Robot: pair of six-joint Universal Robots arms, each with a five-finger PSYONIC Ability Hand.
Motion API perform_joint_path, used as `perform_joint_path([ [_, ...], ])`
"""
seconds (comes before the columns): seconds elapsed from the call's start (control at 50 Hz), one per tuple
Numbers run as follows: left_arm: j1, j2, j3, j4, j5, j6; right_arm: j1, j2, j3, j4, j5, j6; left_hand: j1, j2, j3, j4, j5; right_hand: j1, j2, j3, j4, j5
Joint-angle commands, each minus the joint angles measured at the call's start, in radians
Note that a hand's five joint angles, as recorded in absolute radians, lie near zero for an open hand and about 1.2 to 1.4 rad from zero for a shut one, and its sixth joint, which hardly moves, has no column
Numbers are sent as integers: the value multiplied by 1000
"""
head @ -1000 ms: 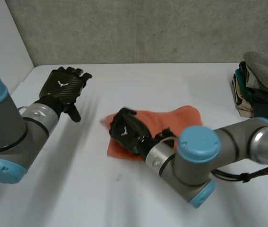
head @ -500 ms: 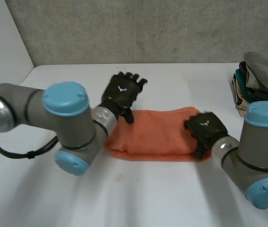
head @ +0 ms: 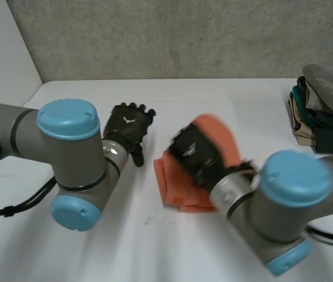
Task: Fold the laundry.
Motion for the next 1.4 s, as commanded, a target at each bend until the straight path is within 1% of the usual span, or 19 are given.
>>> perform_joint_path([
  [0.02, 24, 16, -37, 2, -51, -1, 31, 67, -8, 69, -15, 28, -14, -38, -40, -29, -49, -314, -400, -412, -420, -403],
  [0.04, 24, 19, -39, 2, -51, -3, 32, 64, -6, 72, 5, 39, -14, -38, -40, -29, -49, -692, -779, -790, -798, -781],
  [0.06, 23, 19, -39, 3, -51, -3, 29, 62, -6, 77, 25, 54, -14, -38, -40, -29, -49, -917, -1004, -1015, -1024, -1007],
  [0.12, 20, 24, -29, 6, -50, -5, 20, 7, -9, 83, 100, 164, -14, -38, -40, -29, -49, -917, -1004, -1015, -1024, -1007],
  [0.16, 14, 25, -14, 11, -50, -9, -33, -88, -3, 92, 128, 273, -14, -38, -40, -29, -49, -917, -1004, -1015, -1024, -1007],
  [0.22, -6, 25, 12, 11, -50, -26, -98, -157, 5, 107, 120, 397, -14, -38, -40, -29, -49, -917, -1004, -1015, -1024, -1007],
  [0.3, -75, 24, 63, 9, -48, -78, -170, -171, -24, 224, 94, 580, -14, -38, -40, -29, -49, -917, -1004, -1015, -1024, -1007],
  [0.38, -124, 4, 122, -1, -28, -113, -205, -139, -113, 383, 56, 698, -14, -38, -40, -29, -49, -917, -1004, -1015, -1024, -1007],
  [0.4, -136, -17, 144, -7, -10, -116, -224, -86, -151, 440, 51, 720, -14, -38, -40, -29, -49, -917, -1004, -1015, -1024, -1007],
  [0.54, -192, -208, 286, -130, 16, -118, -265, 92, -300, 623, 34, 714, -14, -38, -40, -29, -49, -917, -1004, -1015, -1024, -1007],
  [0.62, -189, -298, 351, -259, -43, -118, -265, 166, -347, 653, 40, 695, 4, -19, -22, -10, -31, -917, -1004, -1015, -1024, -1007],
  [0.7, -178, -318, 353, -339, -114, -118, -268, 192, -356, 672, 59, 620, 13, -11, -13, -1, -22, -917, -1004, -1015, -1024, -1007],
  [0.84, -172, -269, 328, -362, -114, -117, -279, 150, -341, 657, 112, 458, 7, -16, -19, -7, -28, -917, -1004, -1015, -1024, -1007],
  [0.96, -161, -88, 320, -314, -19, -118, -256, 9, -250, 556, 148, 405, -10, -34, -37, -25, -45, -917, -1004, -1015, -1024, -1007],
  [1.12, -65, 51, 274, -213, 148, -113, -158, -160, 47, 270, 137, 293, -13, -37, -40, -28, -48, -917, -1004, -1015, -1024, -1007],
  [1.26, -15, 94, 264, -215, 467, -121, -89, -162, 244, 124, 137, 263, -5, -28, -31, -19, -39, -904, -991, -1002, -1011, -994],
  [1.28, -9, 99, 254, -218, 542, -127, -87, -157, 264, 95, 132, 266, -2, -25, -28, -16, -36, -878, -965, -976, -984, -968],
  [1.36, 3, 122, 233, -231, 637, -144, -86, -104, 293, 2, 117, 275, 4, -19, -22, -10, -31, -851, -938, -949, -958, -941],
  [1.4, 3, 127, 228, -234, 647, -153, -86, -79, 293, -27, 111, 275, 4, -19, -22, -10, -31, -848, -935, -946, -955, -938],
])
